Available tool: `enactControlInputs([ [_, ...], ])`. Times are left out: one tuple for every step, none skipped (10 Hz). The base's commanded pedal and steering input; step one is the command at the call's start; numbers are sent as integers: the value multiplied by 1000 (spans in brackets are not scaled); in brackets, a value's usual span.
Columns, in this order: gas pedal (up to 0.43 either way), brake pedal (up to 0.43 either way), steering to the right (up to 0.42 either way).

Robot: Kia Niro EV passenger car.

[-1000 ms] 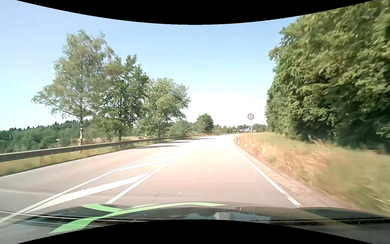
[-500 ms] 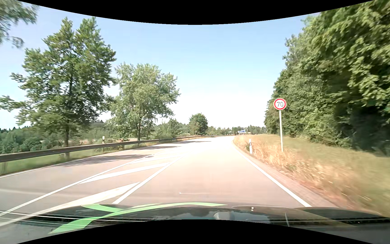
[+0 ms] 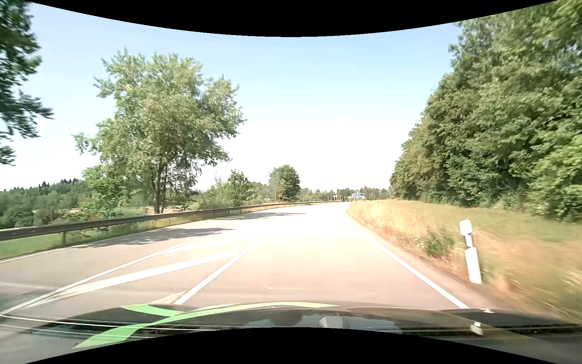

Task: Follow the waypoints while adhering to traffic rules and regulations

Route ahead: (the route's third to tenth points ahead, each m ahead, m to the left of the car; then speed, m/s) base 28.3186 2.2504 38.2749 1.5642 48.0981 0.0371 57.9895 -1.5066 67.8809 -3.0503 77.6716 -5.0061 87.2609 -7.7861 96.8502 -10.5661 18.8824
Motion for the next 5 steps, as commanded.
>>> enactControlInputs([
  [287, 0, 15],
  [311, 0, 14],
  [311, 0, 14],
  [311, 0, 13],
  [311, 0, 12],
])
